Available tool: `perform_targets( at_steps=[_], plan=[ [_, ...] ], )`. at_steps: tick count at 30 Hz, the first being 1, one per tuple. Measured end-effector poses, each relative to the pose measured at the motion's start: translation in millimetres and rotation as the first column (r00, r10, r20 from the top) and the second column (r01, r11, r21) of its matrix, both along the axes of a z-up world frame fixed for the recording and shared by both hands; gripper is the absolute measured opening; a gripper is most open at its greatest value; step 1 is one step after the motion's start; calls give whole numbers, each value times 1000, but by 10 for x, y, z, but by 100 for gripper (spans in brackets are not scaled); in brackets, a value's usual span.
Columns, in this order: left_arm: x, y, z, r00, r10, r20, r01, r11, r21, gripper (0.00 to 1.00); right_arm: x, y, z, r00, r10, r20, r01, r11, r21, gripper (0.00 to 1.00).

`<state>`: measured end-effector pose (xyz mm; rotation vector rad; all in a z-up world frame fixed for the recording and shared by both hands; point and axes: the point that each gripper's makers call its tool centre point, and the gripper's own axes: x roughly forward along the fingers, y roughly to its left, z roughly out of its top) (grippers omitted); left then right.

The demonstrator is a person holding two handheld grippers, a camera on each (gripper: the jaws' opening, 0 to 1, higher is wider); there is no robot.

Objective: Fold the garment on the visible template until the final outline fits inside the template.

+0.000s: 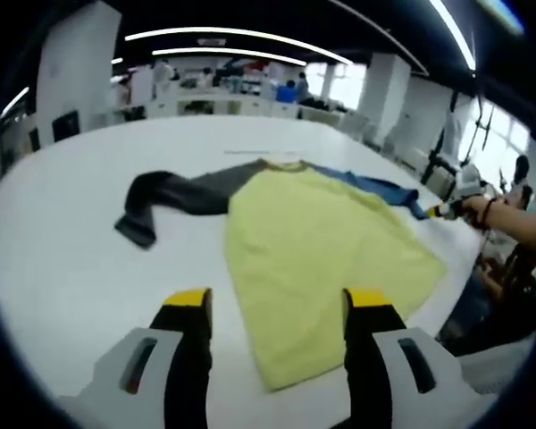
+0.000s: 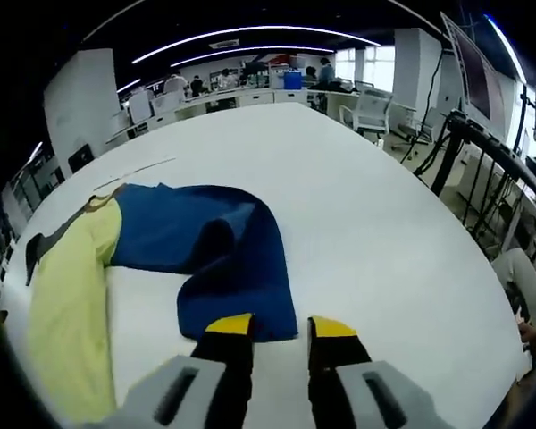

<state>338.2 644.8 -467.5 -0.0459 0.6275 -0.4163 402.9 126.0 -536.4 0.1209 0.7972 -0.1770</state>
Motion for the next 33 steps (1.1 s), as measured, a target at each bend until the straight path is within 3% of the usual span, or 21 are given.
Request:
perform_targets(
  at_steps=[6, 12, 15, 33],
  plan=[
    [17, 13, -10, 1000, 14, -14, -14, 1000, 1, 52, -4, 59, 25, 1000, 9, 3, -9, 1000, -12, 0],
    [41, -20, 12, 1000, 1, -9, -1, 1000, 4, 53, 30, -114, 62, 1000, -2, -5, 2, 998, -57, 0],
    [43, -48, 10, 1000, -8, -8, 8, 1000, 7, 53, 88, -248, 76, 1000, 22, -14, -24, 993, -119, 0],
    [133, -138, -1, 999, -47, -11, 47, 999, 19, 55, 296, -873, 92, 998, -19, -54, 9, 985, -170, 0]
  ],
)
